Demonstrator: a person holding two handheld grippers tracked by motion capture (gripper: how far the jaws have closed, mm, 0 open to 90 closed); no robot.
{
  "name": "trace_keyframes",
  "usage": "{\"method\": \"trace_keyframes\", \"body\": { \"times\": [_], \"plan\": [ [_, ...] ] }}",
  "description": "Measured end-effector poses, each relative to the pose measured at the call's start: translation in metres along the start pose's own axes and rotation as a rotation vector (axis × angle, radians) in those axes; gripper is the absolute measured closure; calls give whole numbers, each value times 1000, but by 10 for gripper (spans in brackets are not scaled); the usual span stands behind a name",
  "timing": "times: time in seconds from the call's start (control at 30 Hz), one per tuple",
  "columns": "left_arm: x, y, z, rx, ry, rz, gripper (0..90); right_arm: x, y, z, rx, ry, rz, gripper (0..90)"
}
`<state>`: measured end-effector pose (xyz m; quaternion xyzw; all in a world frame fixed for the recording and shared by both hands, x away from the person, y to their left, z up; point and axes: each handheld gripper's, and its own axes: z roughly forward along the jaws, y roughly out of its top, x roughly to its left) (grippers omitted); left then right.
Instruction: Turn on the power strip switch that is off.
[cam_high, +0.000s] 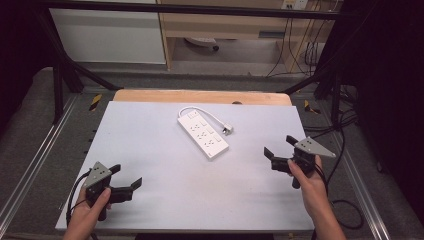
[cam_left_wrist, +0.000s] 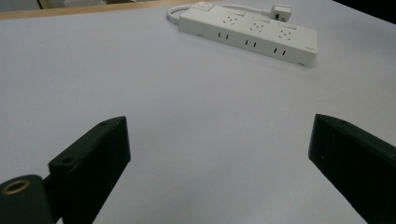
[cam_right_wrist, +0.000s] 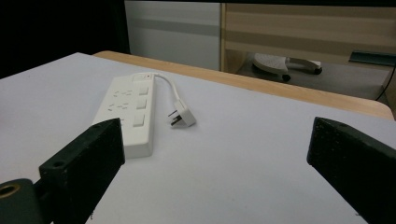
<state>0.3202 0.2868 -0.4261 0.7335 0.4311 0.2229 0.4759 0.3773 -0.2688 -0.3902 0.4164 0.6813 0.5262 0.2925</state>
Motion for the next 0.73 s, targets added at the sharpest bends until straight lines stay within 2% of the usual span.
{"method": "trace_keyframes", "body": {
  "times": [0.2,0.4,0.53,0.67,0.73],
  "plan": [
    [-1,0,0,0,2,3,56,1,-25,-12,25,0,-28,37],
    [-1,0,-1,-1,5,4,56,1,-43,-20,52,10,-18,32],
    [-1,0,0,2,3,4,57,1,-55,-21,82,11,8,33],
    [-3,0,1,2,-4,3,56,2,-63,-20,132,5,-29,26],
    [-3,0,1,3,-3,5,56,0,-64,-19,138,-1,-15,27]
  ]
}}
